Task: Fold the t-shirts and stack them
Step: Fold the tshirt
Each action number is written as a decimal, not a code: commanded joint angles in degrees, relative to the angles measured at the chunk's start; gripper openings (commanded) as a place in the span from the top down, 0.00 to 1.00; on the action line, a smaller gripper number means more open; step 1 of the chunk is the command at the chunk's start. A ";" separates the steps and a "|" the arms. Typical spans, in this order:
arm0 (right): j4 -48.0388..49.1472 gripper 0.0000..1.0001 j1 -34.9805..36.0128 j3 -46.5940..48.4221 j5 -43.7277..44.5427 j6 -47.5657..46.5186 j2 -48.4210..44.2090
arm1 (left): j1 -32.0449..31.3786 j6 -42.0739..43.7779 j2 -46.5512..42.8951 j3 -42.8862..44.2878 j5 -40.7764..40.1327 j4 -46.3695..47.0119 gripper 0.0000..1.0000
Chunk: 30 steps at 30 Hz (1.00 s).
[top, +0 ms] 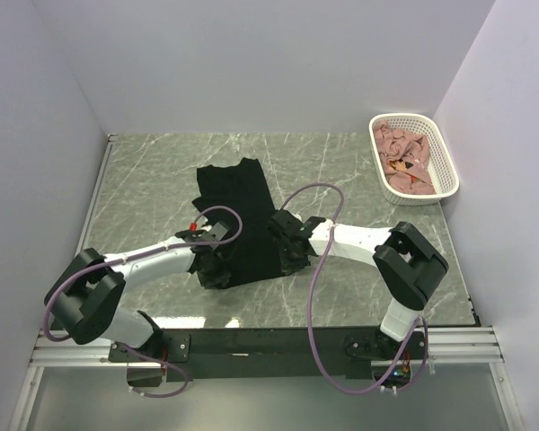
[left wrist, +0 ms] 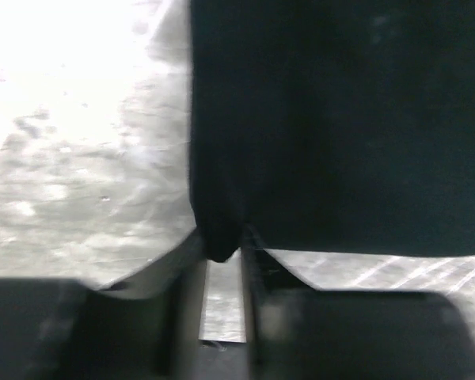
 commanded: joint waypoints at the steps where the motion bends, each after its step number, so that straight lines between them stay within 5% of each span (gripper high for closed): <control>1: -0.99 1.00 1.14 -3.77 2.69 -0.66 4.73 | -0.56 1.24 3.83 -3.39 0.65 2.46 0.79; 4: -1.16 1.00 1.23 -3.77 2.51 -0.92 4.47 | -1.00 1.24 3.56 -4.09 1.35 2.55 0.99; 12: -6.43 1.00 6.75 -9.29 -0.30 0.39 -4.13 | -11.43 -0.78 -1.61 -0.85 3.55 -9.29 0.99; 21: -23.92 1.00 17.58 -16.07 -2.85 9.36 -29.42 | -26.74 -11.77 -12.86 6.35 10.31 -23.81 0.99; 26: -31.91 1.00 16.45 -11.43 -3.21 9.46 -36.23 | -26.84 -10.20 -14.72 10.75 12.08 -23.72 0.99; 30: -37.55 1.00 12.49 -2.38 3.82 5.60 -33.59 | -20.02 -5.45 -14.10 16.37 10.59 -25.57 0.99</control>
